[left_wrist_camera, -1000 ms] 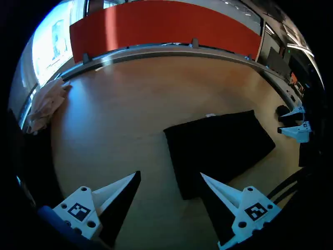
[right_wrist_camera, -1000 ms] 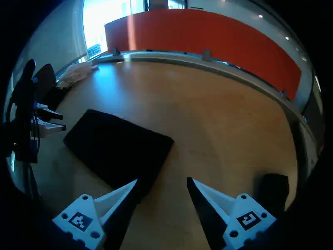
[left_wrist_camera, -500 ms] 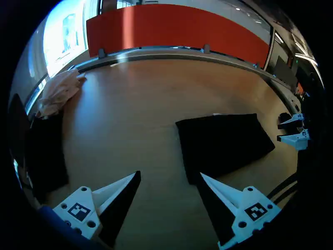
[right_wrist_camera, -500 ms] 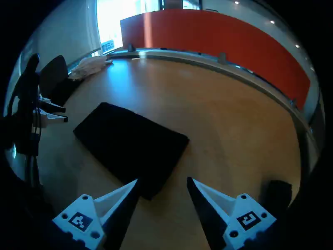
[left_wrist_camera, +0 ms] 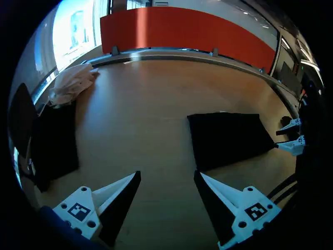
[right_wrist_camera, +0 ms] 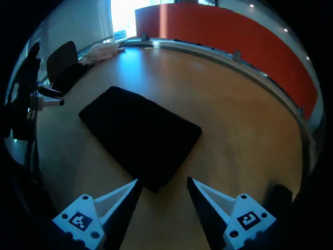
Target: Fold towel
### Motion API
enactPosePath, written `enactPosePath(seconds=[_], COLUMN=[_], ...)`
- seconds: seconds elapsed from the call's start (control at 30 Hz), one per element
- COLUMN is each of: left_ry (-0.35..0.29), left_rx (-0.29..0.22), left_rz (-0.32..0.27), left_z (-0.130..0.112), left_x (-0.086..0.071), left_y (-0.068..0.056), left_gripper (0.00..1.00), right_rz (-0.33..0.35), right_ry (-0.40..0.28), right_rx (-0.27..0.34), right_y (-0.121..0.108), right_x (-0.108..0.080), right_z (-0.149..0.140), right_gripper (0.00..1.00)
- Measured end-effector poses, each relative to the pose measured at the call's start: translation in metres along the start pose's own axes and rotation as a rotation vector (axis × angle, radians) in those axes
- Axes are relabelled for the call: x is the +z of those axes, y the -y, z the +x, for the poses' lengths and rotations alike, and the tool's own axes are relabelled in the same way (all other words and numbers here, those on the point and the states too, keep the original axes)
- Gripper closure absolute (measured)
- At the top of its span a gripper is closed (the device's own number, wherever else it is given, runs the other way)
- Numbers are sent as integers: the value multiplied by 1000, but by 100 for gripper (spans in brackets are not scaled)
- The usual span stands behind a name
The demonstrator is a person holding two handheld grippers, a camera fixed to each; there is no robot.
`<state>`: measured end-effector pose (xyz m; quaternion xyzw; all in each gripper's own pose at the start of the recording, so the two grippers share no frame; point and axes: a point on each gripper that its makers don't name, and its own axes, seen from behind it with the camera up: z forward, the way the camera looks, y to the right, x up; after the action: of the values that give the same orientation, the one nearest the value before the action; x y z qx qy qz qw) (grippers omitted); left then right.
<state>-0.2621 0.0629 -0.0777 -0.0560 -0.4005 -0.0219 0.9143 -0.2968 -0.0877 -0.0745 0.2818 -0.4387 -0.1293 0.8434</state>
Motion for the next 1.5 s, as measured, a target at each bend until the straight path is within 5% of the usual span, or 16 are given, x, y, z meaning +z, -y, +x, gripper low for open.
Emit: enactPosePath(seconds=[1.17,1.5], left_ry=[19,15], left_rx=[-18,-16], left_rz=[17,19], left_z=[-16,-13], left_x=[-11,-11], left_y=[11,13], left_gripper=[5,5], right_rz=[83,77], right_ry=[52,24], right_rx=[-55,-70], right_y=[9,10], right_x=[7,0], right_z=[-20,-5], right_gripper=[91,94])
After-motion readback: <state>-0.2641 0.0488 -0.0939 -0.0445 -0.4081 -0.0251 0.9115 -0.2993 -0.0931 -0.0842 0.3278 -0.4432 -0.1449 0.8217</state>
